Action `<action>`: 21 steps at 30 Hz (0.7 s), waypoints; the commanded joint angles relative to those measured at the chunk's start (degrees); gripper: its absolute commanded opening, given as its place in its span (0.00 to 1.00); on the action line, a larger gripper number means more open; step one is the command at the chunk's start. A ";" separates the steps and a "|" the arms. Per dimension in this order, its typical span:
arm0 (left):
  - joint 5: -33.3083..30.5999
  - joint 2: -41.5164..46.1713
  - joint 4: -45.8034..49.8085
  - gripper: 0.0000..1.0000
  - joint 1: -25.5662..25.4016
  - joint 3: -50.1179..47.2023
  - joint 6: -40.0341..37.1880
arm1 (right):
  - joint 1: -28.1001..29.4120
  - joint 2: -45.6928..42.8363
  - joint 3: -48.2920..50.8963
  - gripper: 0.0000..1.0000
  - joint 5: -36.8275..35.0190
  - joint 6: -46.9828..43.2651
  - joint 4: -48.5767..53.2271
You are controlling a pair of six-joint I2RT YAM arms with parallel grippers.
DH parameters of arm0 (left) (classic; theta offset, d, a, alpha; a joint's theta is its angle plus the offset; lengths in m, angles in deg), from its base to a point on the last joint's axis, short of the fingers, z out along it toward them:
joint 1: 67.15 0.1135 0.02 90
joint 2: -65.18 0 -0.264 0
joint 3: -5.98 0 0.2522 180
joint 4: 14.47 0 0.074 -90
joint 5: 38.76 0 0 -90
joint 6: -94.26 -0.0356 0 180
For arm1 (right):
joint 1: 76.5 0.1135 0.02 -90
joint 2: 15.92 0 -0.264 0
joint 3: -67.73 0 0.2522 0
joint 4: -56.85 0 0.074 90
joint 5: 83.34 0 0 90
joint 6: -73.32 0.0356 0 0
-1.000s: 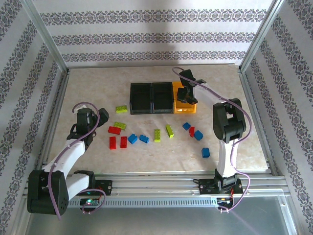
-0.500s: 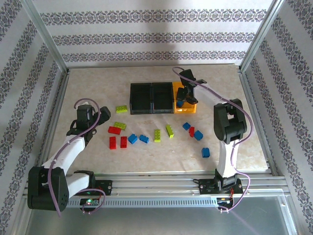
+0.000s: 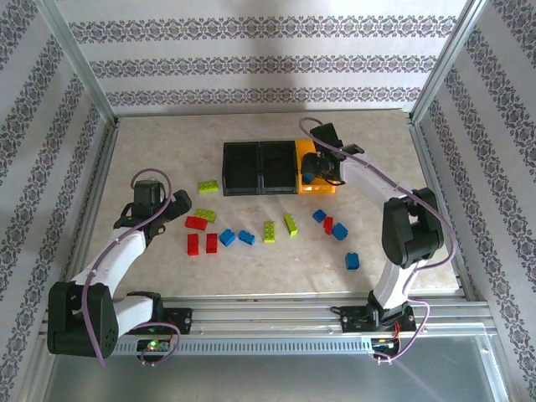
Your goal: Sort the legos into containers by color
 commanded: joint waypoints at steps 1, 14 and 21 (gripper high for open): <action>-0.63 2.57 8.49 0.99 -2.30 1.24 0.40 | 1.21 -5.10 3.50 0.73 -4.22 0.39 -1.25; -5.40 6.13 23.21 0.87 -17.32 -1.34 6.76 | 2.47 -21.11 18.60 0.98 -12.77 7.88 -1.90; -4.98 3.40 21.32 0.82 -19.88 -3.02 7.36 | 2.52 -27.14 24.72 0.98 -15.02 10.75 -2.49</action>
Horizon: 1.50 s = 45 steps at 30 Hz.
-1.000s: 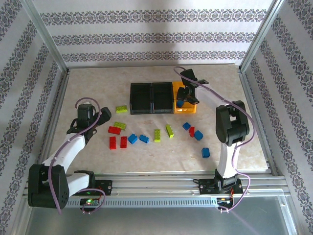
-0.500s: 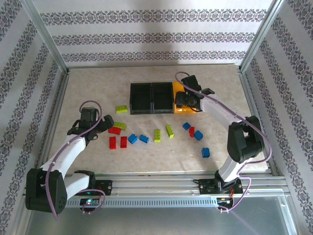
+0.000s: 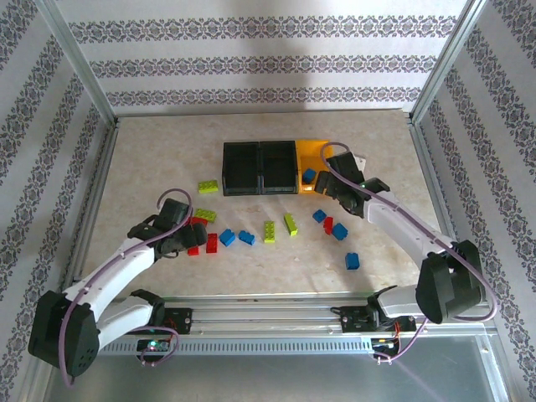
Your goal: Sort the legos into containers by color
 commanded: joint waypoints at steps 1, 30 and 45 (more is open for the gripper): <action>-0.98 -1.72 0.72 0.80 -1.19 -1.17 1.32 | 0.73 -2.44 2.02 0.98 -3.15 2.55 -0.44; -2.27 -17.69 -9.53 0.47 -0.55 -1.33 2.07 | 0.74 -3.12 4.12 0.98 -3.87 4.31 -1.84; -8.36 -13.29 -10.64 0.26 -0.56 6.16 -2.37 | 0.48 -4.79 6.44 0.98 -4.22 6.50 -1.56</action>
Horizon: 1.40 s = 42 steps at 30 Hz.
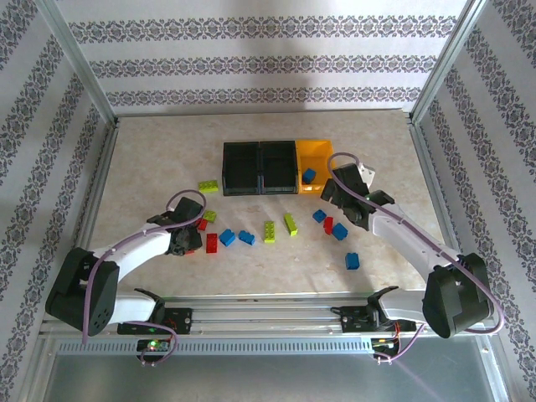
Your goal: Sort the legos into containers by color
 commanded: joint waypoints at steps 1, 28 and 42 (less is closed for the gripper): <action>-3.29 0.89 -6.25 0.25 -0.16 5.53 -3.28 | 0.50 -1.36 1.08 0.98 -1.65 1.81 -0.19; 3.45 -30.14 -11.71 0.23 -3.09 44.33 -12.29 | 4.19 -13.55 8.11 0.98 -2.52 10.98 12.36; -0.57 -39.63 -8.84 0.25 -4.99 50.67 -12.02 | 7.26 -19.81 14.24 0.98 3.16 17.80 20.68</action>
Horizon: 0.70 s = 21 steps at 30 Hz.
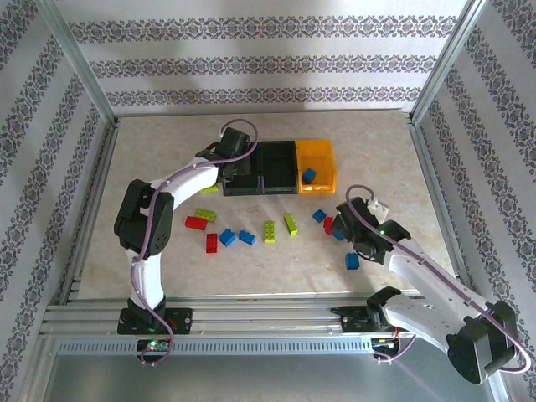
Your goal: Sort the legos into containers by color
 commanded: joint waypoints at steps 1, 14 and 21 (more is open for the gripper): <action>-1.22 -1.26 1.68 0.25 -0.54 1.14 -0.07 | 0.95 -0.92 1.64 0.97 2.72 2.81 3.10; -0.91 -0.73 -1.14 0.41 -0.55 -1.76 1.62 | 0.92 -1.89 6.95 0.82 10.64 5.59 2.18; 1.09 1.02 -2.03 0.47 -0.54 -2.36 2.73 | 0.84 -1.75 7.91 0.77 12.12 6.05 1.96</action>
